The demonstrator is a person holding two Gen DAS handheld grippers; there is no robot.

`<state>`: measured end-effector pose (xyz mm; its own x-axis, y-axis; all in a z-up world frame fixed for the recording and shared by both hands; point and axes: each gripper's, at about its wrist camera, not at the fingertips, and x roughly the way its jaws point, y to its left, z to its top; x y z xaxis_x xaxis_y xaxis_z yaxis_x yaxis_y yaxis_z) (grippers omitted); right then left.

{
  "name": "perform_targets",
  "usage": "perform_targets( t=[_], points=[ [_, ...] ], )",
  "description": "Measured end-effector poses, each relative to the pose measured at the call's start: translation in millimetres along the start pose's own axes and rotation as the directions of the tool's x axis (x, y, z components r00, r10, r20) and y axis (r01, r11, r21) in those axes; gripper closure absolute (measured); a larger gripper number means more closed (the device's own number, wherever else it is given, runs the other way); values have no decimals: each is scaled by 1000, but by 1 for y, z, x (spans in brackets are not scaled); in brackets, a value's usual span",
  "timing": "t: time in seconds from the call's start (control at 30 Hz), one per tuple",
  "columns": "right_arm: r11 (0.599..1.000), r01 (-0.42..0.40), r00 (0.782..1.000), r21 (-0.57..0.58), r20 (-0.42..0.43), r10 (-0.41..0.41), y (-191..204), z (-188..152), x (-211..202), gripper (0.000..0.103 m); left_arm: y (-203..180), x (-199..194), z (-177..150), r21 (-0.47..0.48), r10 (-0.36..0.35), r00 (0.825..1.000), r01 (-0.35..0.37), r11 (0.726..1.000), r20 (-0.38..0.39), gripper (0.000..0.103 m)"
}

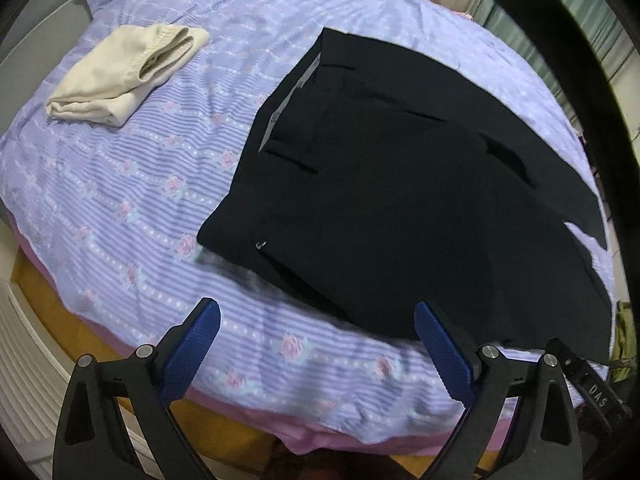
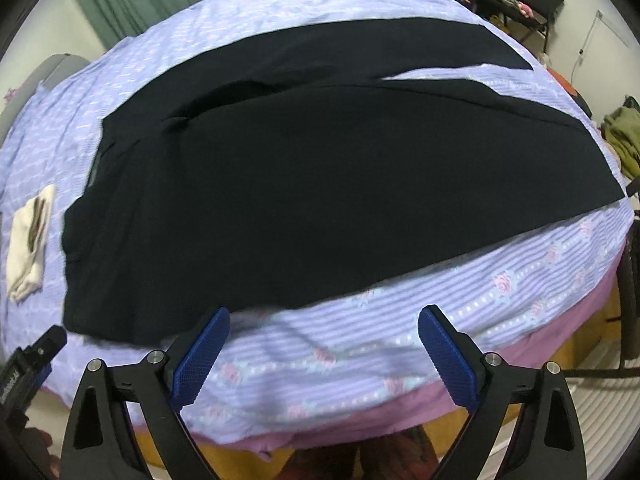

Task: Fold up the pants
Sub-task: 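Lower both grippers onto the trouser waistband and close them on it, then lift the waistband with both grippers and fold it over toward the hems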

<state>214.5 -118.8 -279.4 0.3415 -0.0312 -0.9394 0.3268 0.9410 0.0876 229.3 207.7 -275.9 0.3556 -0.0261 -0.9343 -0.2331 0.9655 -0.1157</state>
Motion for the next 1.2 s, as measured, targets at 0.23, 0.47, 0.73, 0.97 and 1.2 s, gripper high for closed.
perform_targets(
  t=[0.23, 0.47, 0.73, 0.97, 1.2],
  points=[
    [997, -8, 998, 77, -66, 13, -11, 6, 40, 16, -3, 45, 2, -5, 3, 997, -4, 1000, -79, 5],
    [984, -44, 987, 173, -143, 70, -25, 8, 69, 26, 0, 77, 7, -74, -30, 988, 20, 997, -148, 5],
    [969, -68, 984, 239, -147, 105, -31, 29, 77, 38, -6, 98, 29, -144, -93, 981, 69, 987, -168, 8],
    [980, -37, 983, 194, -169, 71, -23, 50, 72, 70, -9, 90, 47, -149, -90, 983, 67, 987, -157, 75],
    [993, -79, 994, 88, -74, 86, -15, 66, 6, 91, -19, 32, 61, -101, -107, 992, 100, 990, -63, 94]
  ],
)
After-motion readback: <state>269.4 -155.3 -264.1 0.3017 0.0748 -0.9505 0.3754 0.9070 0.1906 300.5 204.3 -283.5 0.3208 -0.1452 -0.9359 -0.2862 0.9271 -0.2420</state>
